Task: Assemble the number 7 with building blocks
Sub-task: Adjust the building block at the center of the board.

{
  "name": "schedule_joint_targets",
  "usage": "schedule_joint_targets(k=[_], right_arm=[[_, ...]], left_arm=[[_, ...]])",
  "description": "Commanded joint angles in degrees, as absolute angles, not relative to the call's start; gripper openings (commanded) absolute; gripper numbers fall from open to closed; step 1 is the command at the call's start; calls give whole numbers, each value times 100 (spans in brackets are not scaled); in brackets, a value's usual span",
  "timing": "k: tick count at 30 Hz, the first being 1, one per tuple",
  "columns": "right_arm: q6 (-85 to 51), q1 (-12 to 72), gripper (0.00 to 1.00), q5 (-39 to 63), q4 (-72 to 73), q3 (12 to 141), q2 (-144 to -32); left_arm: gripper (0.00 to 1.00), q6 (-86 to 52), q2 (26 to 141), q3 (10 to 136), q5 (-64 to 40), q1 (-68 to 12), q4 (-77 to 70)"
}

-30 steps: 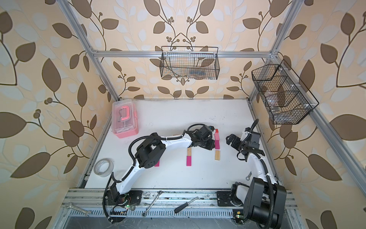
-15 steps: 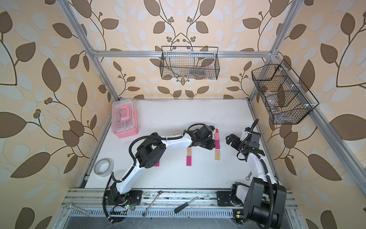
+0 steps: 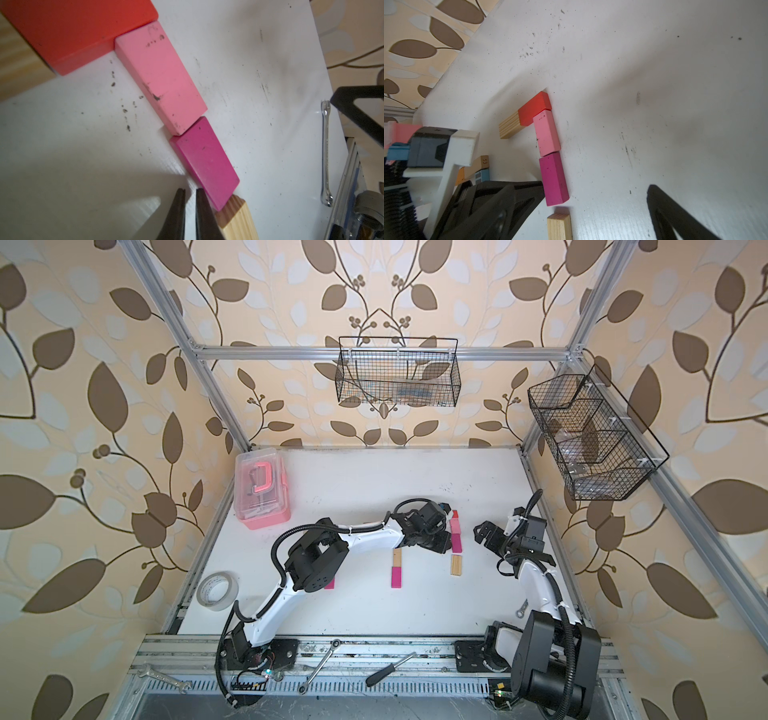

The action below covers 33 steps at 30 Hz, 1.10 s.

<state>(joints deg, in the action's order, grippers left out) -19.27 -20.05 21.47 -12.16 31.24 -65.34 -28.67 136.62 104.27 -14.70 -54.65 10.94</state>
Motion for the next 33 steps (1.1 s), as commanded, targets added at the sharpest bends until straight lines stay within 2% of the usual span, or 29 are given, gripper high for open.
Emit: schedule_joint_targets(k=[1,20,33], right_arm=[[-1916,-2030,99,2259,-1148,3012,-6574],[-1912,-2030,99,2306,-1126,2988,-6565],[-1916,-2029,99,2364,-1099,2988,-6599]], left_arm=[[14,-2813,13771,10609,-1547,-5423,1134],[13,-2816,13792,10681,-1561,-5414,1125],[13,-2773,13043,9814,-1290,-5353,1050]])
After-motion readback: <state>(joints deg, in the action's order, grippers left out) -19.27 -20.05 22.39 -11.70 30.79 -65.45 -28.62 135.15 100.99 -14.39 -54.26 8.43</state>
